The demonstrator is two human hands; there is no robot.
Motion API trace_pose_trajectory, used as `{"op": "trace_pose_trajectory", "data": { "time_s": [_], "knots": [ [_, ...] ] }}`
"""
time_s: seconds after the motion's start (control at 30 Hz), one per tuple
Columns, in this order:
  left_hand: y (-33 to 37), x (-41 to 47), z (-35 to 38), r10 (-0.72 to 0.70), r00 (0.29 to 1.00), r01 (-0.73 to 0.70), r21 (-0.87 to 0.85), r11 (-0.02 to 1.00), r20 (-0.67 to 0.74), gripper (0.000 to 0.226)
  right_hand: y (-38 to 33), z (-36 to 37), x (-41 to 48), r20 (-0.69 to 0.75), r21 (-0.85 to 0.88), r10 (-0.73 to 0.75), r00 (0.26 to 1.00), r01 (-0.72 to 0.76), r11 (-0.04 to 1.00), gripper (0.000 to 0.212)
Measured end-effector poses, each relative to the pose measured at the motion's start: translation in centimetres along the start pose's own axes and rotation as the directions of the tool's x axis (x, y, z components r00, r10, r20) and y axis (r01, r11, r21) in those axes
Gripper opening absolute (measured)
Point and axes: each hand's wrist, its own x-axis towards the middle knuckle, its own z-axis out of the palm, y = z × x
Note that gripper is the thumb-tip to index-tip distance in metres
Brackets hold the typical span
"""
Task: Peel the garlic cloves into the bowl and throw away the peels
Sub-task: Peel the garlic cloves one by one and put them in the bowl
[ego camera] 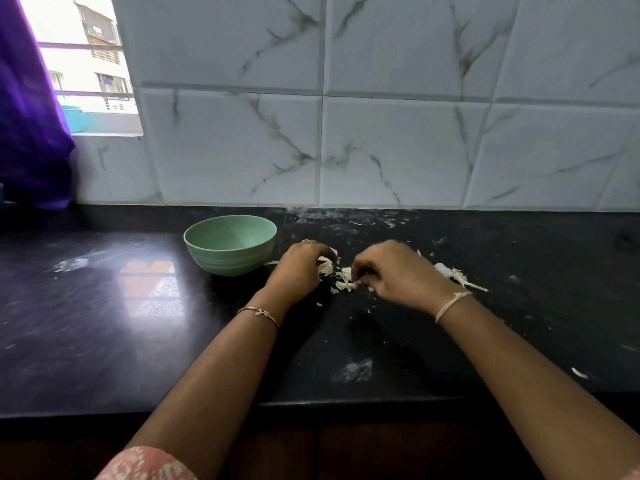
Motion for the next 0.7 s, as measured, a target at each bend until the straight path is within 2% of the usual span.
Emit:
{"op": "trace_pose_trajectory", "data": {
  "time_s": [0.07, 0.13, 0.23, 0.3, 0.4, 0.47, 0.57, 0.6, 0.63, 0.7],
  "knots": [
    [-0.1, 0.2, 0.1, 0.011, 0.999, -0.012, -0.034, 0.999, -0.043, 0.038, 0.4, -1.3, 0.1, -0.120, 0.058, 0.007, 0.993, -0.001, 0.998, 0.020],
    [0.3, 0.1, -0.2, -0.015, 0.992, 0.014, -0.008, 1.000, -0.128, 0.011, 0.4, -1.1, -0.2, -0.158, 0.040, -0.003, 0.987, 0.010, 0.999, 0.020],
    [0.7, -0.1, -0.5, -0.119, 0.976, 0.153, 0.183, 0.971, -0.180, 0.042, -0.1, 1.3, -0.8, 0.051, -0.086, -0.011, 0.999, 0.015, 0.996, 0.018],
    [0.5, -0.1, -0.4, -0.150, 0.981, 0.174, 0.210, 0.962, -0.127, 0.041, 0.3, 0.4, -0.4, 0.056, -0.068, 0.013, 0.998, -0.009, 0.998, 0.017],
    [-0.1, 0.2, -0.1, -0.093, 0.995, 0.097, 0.105, 0.990, -0.042, 0.015, 0.6, -1.5, 0.0, -0.117, -0.033, 0.003, 0.993, -0.007, 0.999, 0.017],
    [-0.3, 0.3, 0.0, -0.019, 1.000, 0.018, 0.043, 0.999, 0.011, 0.036, 0.4, -1.1, -0.2, -0.192, -0.071, -0.042, 0.981, 0.029, 0.997, 0.017],
    [-0.1, 0.3, 0.2, 0.023, 1.000, -0.023, 0.009, 1.000, -0.005, 0.038, 0.4, 1.8, -0.5, 0.019, -0.142, -0.012, 1.000, 0.015, 0.990, 0.016],
    [-0.1, 0.4, 0.4, 0.019, 0.999, -0.020, -0.015, 1.000, -0.030, 0.035, 0.8, 2.1, -0.3, 0.037, -0.089, 0.028, 0.999, -0.024, 0.996, 0.016],
    [-0.1, 0.5, 0.3, 0.002, 0.998, -0.004, -0.046, 0.999, -0.057, 0.031, 1.3, 2.0, 0.1, 0.007, 0.035, 0.069, 0.998, -0.070, 0.997, 0.015],
    [0.1, 0.6, 0.2, -0.027, 0.993, 0.016, -0.098, 0.995, -0.114, 0.019, 2.2, 1.3, 1.1, -0.080, 0.355, 0.159, 0.984, -0.121, 0.927, 0.010]
  ]
}}
